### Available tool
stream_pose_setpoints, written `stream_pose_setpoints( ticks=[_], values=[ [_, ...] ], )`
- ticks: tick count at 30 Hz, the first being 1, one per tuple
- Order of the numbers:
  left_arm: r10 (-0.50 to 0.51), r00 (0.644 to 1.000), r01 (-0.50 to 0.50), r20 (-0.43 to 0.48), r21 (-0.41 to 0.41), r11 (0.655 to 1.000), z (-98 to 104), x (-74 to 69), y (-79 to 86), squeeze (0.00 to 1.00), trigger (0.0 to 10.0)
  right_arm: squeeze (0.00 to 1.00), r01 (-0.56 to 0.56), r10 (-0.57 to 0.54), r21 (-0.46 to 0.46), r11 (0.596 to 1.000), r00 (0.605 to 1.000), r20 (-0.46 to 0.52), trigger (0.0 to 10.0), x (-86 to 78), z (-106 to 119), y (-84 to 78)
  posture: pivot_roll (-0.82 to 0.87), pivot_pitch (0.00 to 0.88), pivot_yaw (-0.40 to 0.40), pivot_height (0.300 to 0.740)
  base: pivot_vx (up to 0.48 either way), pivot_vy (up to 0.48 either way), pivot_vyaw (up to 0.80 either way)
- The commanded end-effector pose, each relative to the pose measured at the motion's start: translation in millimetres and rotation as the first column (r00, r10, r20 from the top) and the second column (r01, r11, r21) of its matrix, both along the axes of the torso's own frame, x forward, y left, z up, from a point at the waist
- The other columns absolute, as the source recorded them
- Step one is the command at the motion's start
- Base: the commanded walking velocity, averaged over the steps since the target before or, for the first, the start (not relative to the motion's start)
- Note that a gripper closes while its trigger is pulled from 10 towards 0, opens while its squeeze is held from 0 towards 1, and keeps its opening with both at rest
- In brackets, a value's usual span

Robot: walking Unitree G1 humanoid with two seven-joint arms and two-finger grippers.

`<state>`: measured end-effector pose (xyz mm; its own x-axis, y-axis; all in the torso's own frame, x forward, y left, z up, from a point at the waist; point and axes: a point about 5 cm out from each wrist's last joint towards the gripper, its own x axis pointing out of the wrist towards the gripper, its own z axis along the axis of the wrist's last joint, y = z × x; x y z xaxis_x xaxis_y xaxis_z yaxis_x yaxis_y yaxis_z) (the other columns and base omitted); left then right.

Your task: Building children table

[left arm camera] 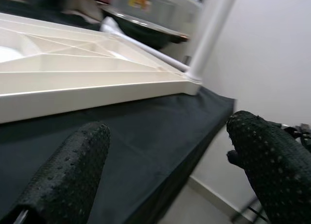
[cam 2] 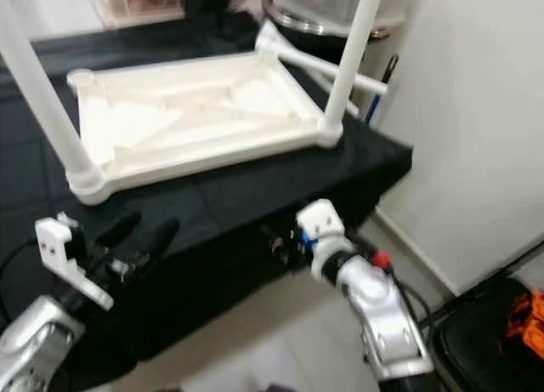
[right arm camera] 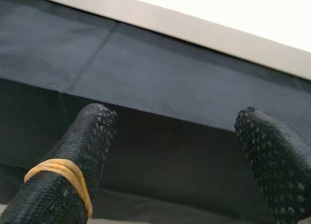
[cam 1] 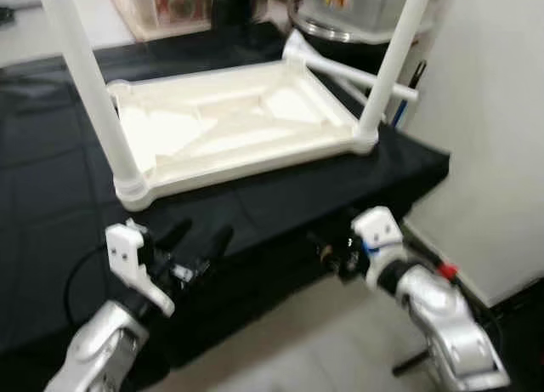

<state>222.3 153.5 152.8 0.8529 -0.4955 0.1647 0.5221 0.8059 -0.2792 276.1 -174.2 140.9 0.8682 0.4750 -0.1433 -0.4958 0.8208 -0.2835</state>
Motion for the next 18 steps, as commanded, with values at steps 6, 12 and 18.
stream_pose_setpoints(
  ticks=[6, 12, 18],
  values=[
    [-0.015, 1.0, 0.015, 0.007, -0.002, 1.0, 3.3, 3.1, -6.8, 0.0, 10.0, 0.0, -0.022, 0.023, -0.045, 0.999, 1.0, 0.013, 10.0, -1.2, 0.9, -1.8, -0.04, 0.138, -0.009, 0.74, 0.0, 0.0, 0.8],
    [-0.025, 1.0, 0.025, 0.014, -0.001, 1.0, 4.5, 6.2, -9.0, 0.0, 10.0, 0.0, -0.04, 0.042, -0.078, 0.996, 0.999, 0.024, 10.0, -1.1, 1.2, -2.2, -0.04, 0.125, -0.007, 0.74, 0.0, 0.0, 0.8],
    [-0.021, 1.0, 0.021, 0.016, 0.002, 1.0, 4.9, 7.6, -9.8, 0.0, 10.0, 0.0, -0.046, 0.049, -0.101, 0.994, 0.998, 0.035, 10.0, -1.8, 1.8, -2.8, -0.04, 0.124, -0.004, 0.74, 0.0, 0.0, 0.8]
  ],
)
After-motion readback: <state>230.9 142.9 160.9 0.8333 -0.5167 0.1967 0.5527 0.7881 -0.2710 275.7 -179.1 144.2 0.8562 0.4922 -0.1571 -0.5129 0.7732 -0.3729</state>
